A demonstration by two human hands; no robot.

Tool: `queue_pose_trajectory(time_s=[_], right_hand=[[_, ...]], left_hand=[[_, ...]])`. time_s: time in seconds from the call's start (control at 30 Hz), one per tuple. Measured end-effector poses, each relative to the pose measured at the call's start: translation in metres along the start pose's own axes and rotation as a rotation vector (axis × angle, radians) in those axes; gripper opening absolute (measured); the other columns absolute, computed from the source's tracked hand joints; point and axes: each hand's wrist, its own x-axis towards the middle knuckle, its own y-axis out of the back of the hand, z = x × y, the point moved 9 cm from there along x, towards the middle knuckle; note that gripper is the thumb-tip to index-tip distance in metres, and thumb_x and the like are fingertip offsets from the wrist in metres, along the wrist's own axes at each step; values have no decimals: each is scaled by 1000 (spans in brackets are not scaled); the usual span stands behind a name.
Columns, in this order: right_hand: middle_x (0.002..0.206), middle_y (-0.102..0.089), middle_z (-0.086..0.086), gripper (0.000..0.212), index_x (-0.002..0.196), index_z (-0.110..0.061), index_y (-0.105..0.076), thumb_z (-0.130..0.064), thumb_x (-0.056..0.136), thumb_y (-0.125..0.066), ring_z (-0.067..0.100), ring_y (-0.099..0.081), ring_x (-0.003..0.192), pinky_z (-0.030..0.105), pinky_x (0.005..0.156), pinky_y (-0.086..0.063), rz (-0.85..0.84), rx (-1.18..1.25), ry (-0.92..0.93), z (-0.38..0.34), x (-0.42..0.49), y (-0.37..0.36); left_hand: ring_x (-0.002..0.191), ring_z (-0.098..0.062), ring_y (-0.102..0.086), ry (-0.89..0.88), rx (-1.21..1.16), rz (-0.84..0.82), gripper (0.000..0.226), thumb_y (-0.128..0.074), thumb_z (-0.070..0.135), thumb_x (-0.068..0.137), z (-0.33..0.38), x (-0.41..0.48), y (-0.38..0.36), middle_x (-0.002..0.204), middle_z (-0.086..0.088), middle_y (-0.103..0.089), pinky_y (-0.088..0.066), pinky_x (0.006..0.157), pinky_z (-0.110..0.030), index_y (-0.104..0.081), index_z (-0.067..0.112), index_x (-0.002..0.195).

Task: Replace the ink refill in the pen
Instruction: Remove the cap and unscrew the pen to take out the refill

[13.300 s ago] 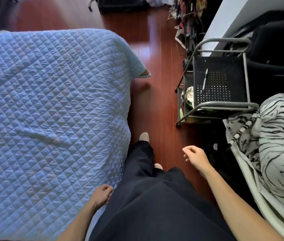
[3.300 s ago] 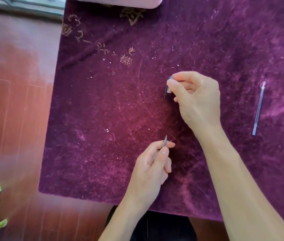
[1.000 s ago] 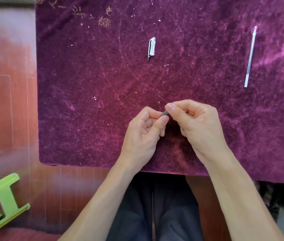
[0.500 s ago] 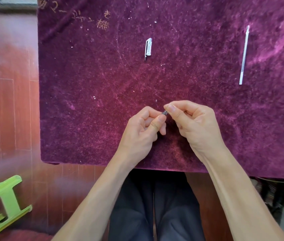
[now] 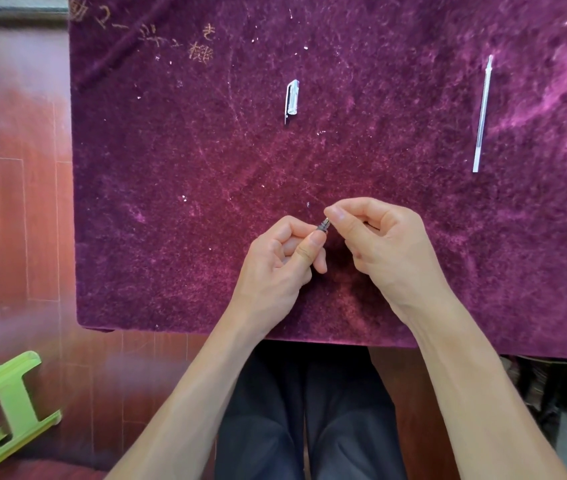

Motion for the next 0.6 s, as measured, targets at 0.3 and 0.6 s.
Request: queue_pose_trajectory(time_s=[0.3,0.6], right_hand=[[58,-66,-28,11,97,-22,-80,-30,100,-75,-10,-62,52,2,48,-43,-74,-97,4,-8,5,-4],[69,-65,-18,21,105,-25,-84,-36,105,-66,0,-44,50,10,42,-34,-122,-14,-76,-5,10,-5]], left_hand=[[49,-19,-34,3,-15,5,13,-56,18,106,-2,1,0,68,-2,-65,-27,42,-29,-65,15,97],[45,-9,-35,30,-82,37,18,-54,11,106,-4,1,3,66,-8,-62,-25,42,-25,-60,-6,103]])
